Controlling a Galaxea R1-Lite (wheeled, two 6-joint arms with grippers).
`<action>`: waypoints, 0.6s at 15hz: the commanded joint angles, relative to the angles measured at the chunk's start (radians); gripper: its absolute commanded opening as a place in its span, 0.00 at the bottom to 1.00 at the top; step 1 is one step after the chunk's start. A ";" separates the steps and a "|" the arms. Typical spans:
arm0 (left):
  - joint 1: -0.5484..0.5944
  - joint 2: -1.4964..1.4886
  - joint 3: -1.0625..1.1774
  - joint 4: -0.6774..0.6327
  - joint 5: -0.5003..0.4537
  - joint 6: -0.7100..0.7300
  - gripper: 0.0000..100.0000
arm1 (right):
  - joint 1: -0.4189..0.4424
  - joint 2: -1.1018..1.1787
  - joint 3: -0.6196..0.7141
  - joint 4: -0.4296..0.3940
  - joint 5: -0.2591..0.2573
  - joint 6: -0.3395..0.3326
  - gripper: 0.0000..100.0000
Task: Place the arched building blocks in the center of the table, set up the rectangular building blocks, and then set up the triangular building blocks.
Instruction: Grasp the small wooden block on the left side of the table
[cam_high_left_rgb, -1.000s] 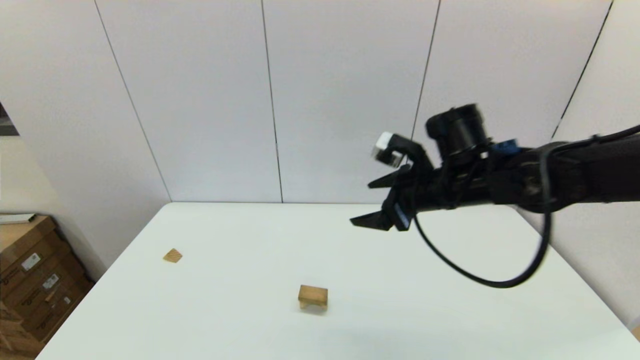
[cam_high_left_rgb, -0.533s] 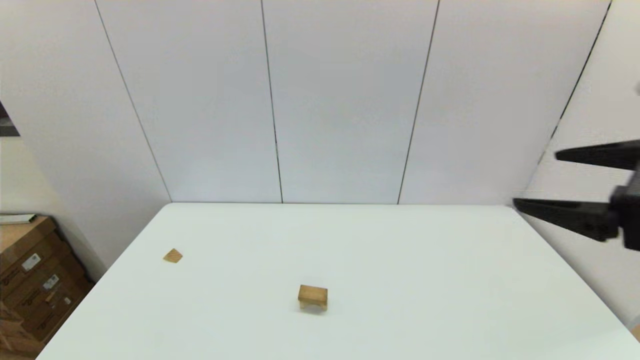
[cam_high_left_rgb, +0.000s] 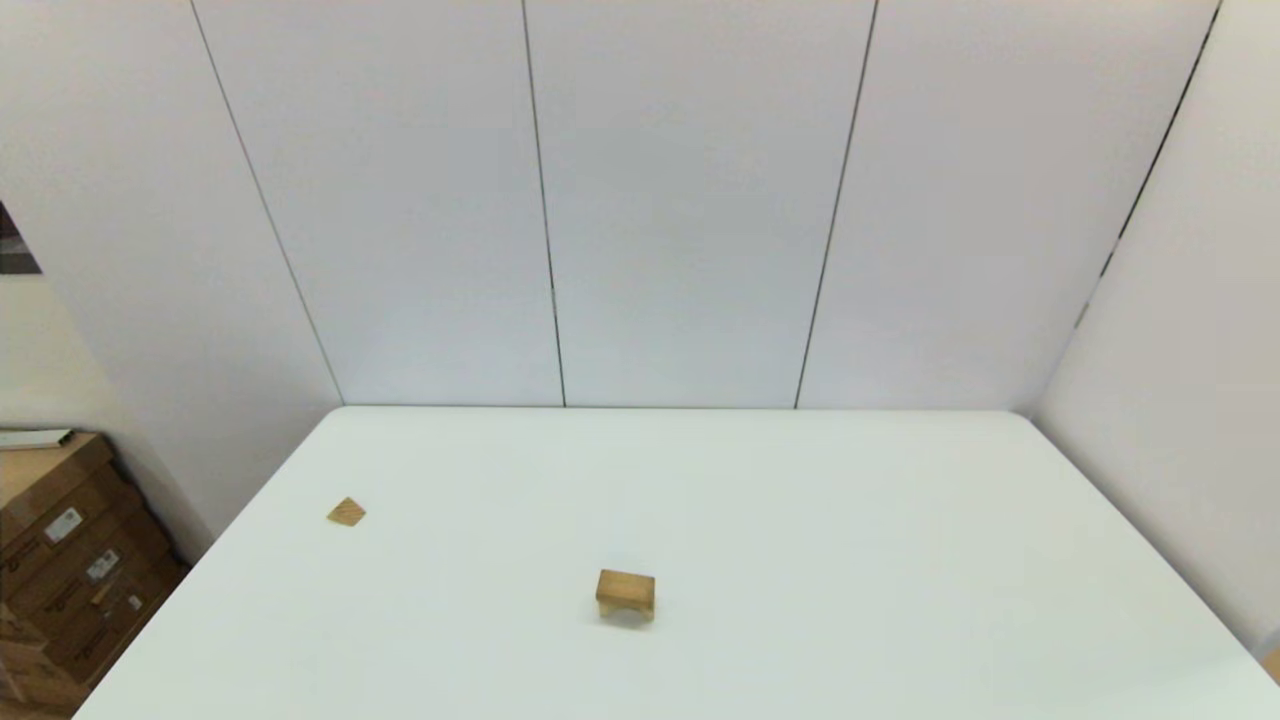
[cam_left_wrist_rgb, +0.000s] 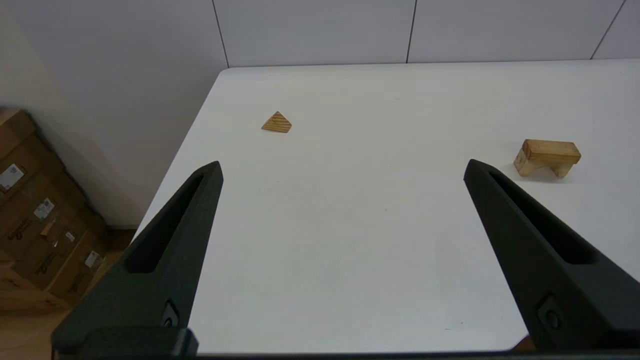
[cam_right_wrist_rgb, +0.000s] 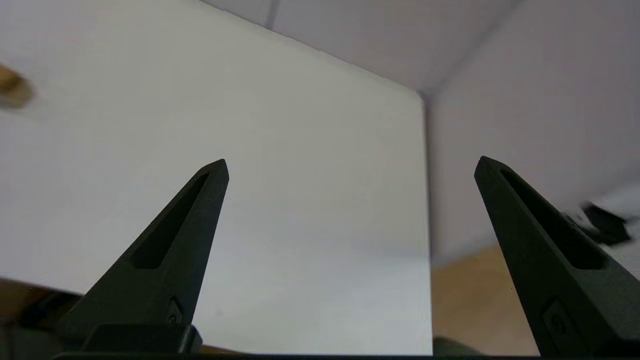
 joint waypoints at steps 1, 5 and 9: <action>0.000 0.001 0.000 0.001 0.000 0.000 1.00 | -0.165 -0.300 0.193 0.013 -0.008 -0.005 1.00; -0.002 0.001 0.000 0.001 0.000 0.000 1.00 | -0.176 -0.489 0.341 0.016 0.052 0.018 1.00; -0.002 0.001 0.000 0.001 0.000 0.000 1.00 | -0.177 -0.532 0.422 -0.037 0.159 0.245 1.00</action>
